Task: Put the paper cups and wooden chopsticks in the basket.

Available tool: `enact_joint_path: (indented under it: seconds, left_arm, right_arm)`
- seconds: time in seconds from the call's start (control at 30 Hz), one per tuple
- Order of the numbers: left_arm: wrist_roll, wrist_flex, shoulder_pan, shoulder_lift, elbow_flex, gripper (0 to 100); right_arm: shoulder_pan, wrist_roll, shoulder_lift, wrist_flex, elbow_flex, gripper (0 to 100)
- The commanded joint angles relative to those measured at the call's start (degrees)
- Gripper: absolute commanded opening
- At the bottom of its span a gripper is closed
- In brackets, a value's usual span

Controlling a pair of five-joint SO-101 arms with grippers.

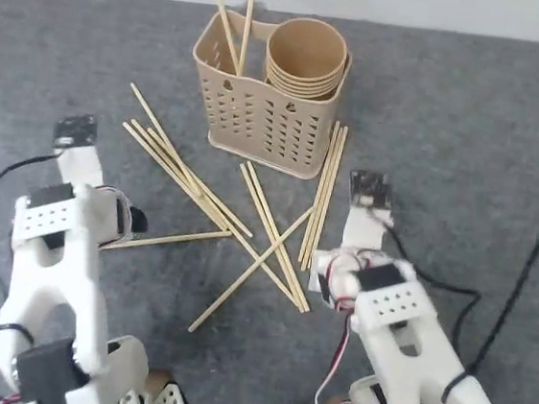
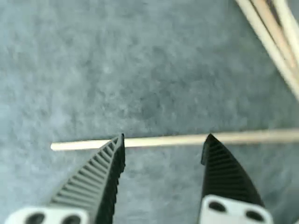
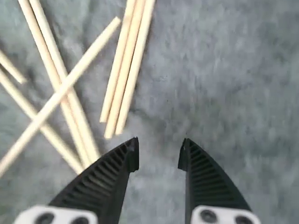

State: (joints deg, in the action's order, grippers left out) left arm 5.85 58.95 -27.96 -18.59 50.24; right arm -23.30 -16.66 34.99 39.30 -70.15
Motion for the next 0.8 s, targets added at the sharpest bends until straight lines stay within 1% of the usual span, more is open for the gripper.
enact_joint_path:
  seconds: [0.0, 0.07, 0.13, 0.23, 0.33, 0.43, 0.63, 0.7, 0.77]
  left_arm:
    - [21.2, 5.4, 0.1, -0.7, -5.9, 25]
    - [28.9, 6.5, -0.1, -0.2, -7.4, 25]
    - [34.5, 6.1, -0.2, -0.1, -7.7, 25]
    - [38.2, 3.4, 0.7, 0.0, -6.0, 25]
    - [38.5, -0.4, 3.1, 1.2, -3.5, 25]
    - [38.0, 0.5, 5.7, 6.9, -5.1, 25]
    - [36.7, 1.3, 8.4, 20.6, -13.1, 25]
    - [35.4, 1.3, 8.4, 23.9, -16.4, 22]
    - [31.3, 1.3, 8.5, 27.3, -19.6, 17]
  right_arm:
    - [1.5, 4.0, 1.9, -9.4, -2.3, 15.4]
    - [1.5, 4.0, 1.9, -9.3, -2.1, 15.4]
    - [1.5, 4.0, 1.9, -9.3, -2.2, 15.4]
    - [1.7, 4.0, 2.0, -9.3, -2.3, 15.4]
    - [1.7, 4.0, 2.1, -9.3, -2.3, 15.4]
    - [1.7, 4.0, 2.2, -9.3, -2.4, 15.4]
    - [1.7, 4.0, 2.4, -9.3, -2.4, 15.4]
    - [1.7, 4.0, 2.4, -9.3, -2.4, 15.4]
    - [1.7, 4.0, 2.4, -9.3, -2.4, 15.4]
